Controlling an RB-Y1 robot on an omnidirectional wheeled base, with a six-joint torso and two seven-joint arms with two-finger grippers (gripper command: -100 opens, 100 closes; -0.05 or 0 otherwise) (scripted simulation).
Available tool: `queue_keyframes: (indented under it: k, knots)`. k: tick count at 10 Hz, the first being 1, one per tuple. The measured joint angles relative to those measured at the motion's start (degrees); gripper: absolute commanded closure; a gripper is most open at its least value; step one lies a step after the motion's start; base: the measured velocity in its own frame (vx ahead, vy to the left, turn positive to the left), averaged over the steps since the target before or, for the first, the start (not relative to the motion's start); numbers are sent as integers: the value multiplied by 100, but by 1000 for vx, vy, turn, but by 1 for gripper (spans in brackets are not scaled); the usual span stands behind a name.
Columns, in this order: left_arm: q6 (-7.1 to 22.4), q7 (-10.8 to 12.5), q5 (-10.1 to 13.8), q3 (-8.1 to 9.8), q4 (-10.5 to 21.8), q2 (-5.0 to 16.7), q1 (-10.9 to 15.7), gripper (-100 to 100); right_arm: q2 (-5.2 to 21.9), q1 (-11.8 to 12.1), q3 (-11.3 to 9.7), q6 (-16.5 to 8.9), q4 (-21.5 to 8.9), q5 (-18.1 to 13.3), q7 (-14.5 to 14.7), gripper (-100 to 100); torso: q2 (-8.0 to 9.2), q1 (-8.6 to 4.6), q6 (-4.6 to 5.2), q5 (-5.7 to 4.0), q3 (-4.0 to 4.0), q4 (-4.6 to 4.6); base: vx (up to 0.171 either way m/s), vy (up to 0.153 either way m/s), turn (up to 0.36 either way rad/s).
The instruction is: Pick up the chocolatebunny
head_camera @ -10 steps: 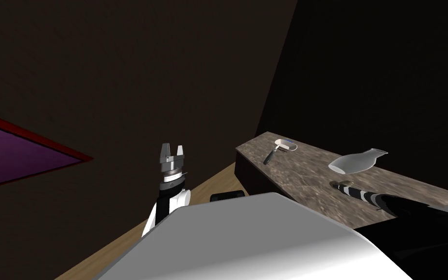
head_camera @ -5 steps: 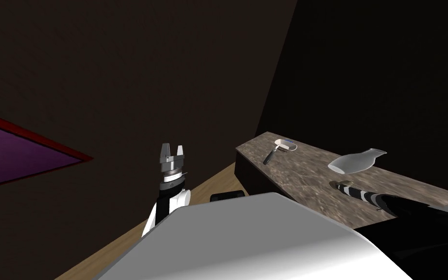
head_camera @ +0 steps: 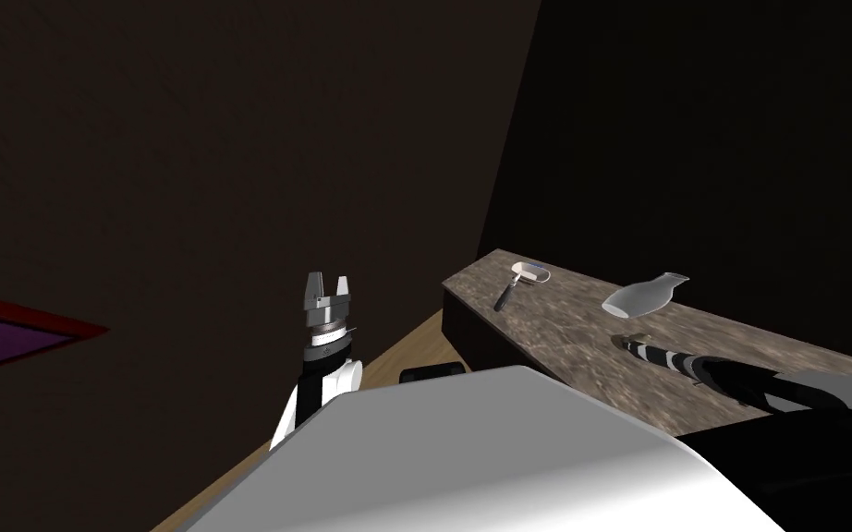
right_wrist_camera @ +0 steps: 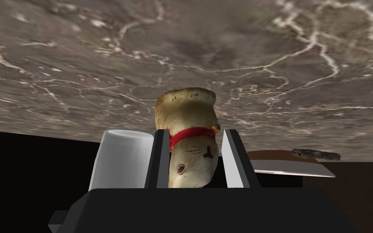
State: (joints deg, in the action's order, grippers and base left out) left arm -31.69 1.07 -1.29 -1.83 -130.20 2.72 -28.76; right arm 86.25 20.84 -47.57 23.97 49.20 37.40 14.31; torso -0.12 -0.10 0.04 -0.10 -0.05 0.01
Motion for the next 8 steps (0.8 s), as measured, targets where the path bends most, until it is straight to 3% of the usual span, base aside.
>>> queue_keyframes:
  k: [3,4,6,8]
  knots:
    - [0,0,0,0,0,0,0,0,-14,-111,133,18,17,-550,-270,100,-3,-3,-6,-3,-2,-1,36,4,-99]
    - [0,0,0,0,0,0,-1,0,-47,-291,130,26,-41,-819,-455,100,-11,-2,0,-1,-5,-1,49,5,-153]
    - [0,0,0,1,0,0,-1,0,-7,-230,407,-24,144,-1154,-594,100,-11,1,7,1,-6,-2,58,11,-189]
    - [0,0,0,0,0,0,0,0,-5,-282,468,-39,162,-1498,-732,100,-4,0,-6,0,-3,-1,29,3,-113]
